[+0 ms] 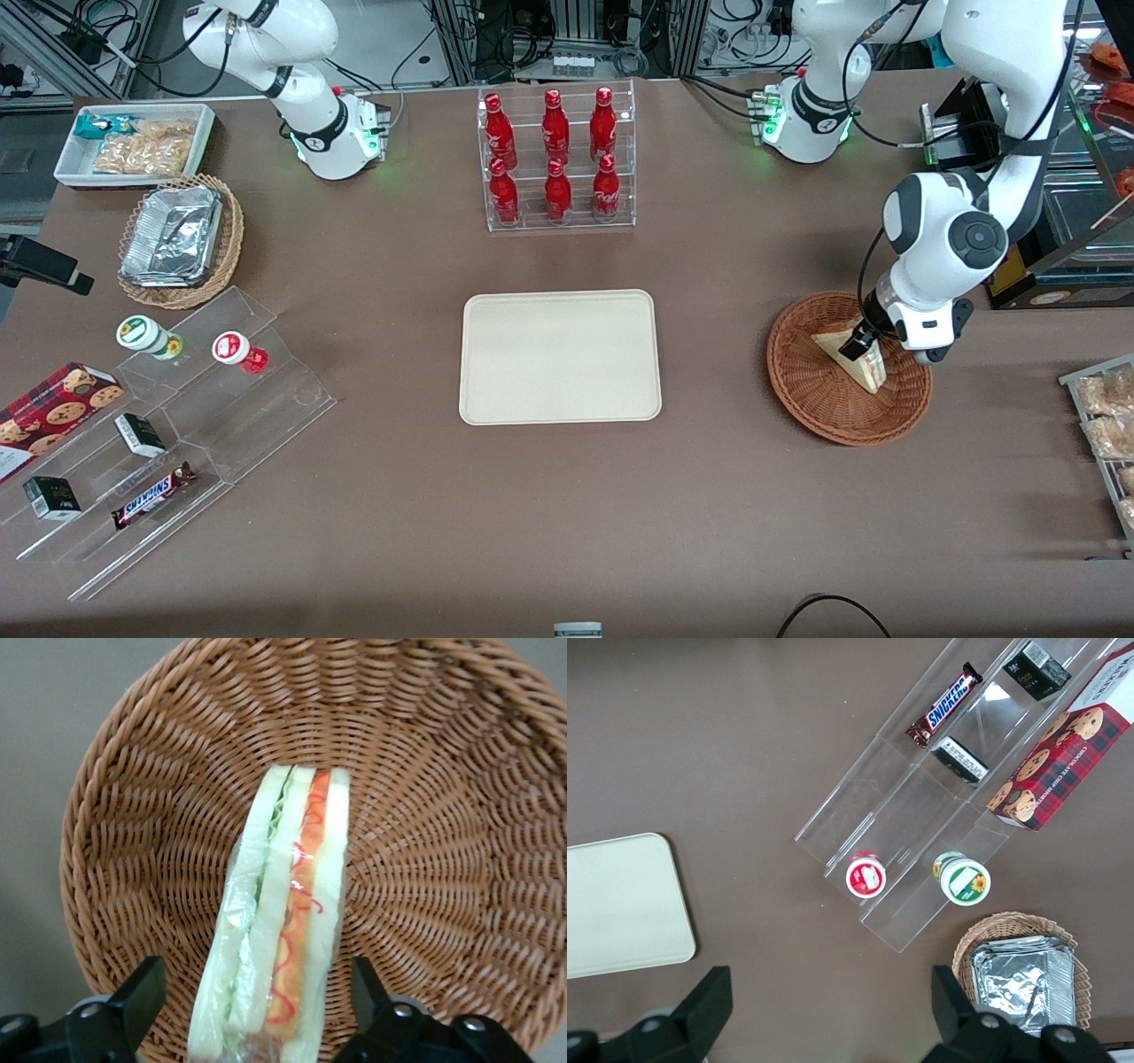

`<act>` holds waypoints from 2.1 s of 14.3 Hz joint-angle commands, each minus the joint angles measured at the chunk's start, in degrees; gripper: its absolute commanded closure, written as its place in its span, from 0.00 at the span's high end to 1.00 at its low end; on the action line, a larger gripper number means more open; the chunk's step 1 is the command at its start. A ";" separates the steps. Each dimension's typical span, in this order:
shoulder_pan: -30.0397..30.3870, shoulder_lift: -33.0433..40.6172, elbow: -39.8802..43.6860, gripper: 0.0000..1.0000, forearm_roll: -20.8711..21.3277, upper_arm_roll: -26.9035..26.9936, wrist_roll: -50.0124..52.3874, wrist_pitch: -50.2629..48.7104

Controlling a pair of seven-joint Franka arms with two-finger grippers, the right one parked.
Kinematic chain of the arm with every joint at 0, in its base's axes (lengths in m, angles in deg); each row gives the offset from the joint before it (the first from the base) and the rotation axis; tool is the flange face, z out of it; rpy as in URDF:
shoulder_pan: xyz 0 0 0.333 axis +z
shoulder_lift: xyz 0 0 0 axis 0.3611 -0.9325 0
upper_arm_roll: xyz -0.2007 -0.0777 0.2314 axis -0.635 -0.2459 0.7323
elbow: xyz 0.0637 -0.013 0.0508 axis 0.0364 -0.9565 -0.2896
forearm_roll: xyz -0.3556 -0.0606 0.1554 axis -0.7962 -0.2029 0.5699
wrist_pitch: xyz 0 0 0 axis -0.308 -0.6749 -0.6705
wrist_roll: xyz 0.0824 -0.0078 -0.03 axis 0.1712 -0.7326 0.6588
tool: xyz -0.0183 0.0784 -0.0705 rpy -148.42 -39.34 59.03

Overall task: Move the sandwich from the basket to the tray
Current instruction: 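Lift the sandwich out of the basket toward the cream tray, then lower the held sandwich onto the cream tray and open the left gripper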

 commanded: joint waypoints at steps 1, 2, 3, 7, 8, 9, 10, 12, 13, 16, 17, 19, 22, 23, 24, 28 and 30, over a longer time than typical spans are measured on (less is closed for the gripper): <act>-0.17 0.58 0.17 0.09 -0.53 0.06 2.09 0.20; -0.35 0.59 0.35 0.07 -0.44 0.06 2.62 0.20; -0.52 0.85 0.52 0.06 -0.44 -0.03 2.71 0.20; -1.22 2.87 3.32 0.02 -0.26 -0.91 1.75 -6.19; -1.66 3.04 5.69 0.01 0.00 -2.13 1.57 -10.04; -1.84 2.96 8.76 0.01 0.18 -2.84 1.31 -14.17; -2.36 2.70 12.18 0.01 0.44 -3.89 -1.57 -19.17; -3.59 0.60 19.38 0.00 -0.43 -6.17 -14.20 -30.16; -4.73 -1.24 23.16 0.02 0.17 -7.49 -15.29 -33.52; -10.17 -7.22 32.67 0.02 0.09 -7.94 -18.37 -38.99; -12.11 -8.80 34.35 0.02 0.09 -7.94 -17.86 -38.74; -16.32 -12.23 37.51 0.01 -0.26 -7.94 -15.76 -37.95; -21.42 -17.94 42.79 0.01 -0.44 -7.94 -10.40 -34.10; -23.18 -19.96 43.85 0.01 -0.44 -7.94 -8.38 -31.82; -25.20 -22.07 44.99 0.01 -0.35 -7.94 -6.10 -29.62; -30.74 -30.51 55.00 0.01 -0.44 -7.94 2.17 -27.14; -32.94 -33.94 58.86 0.01 -0.44 -7.94 4.54 -27.05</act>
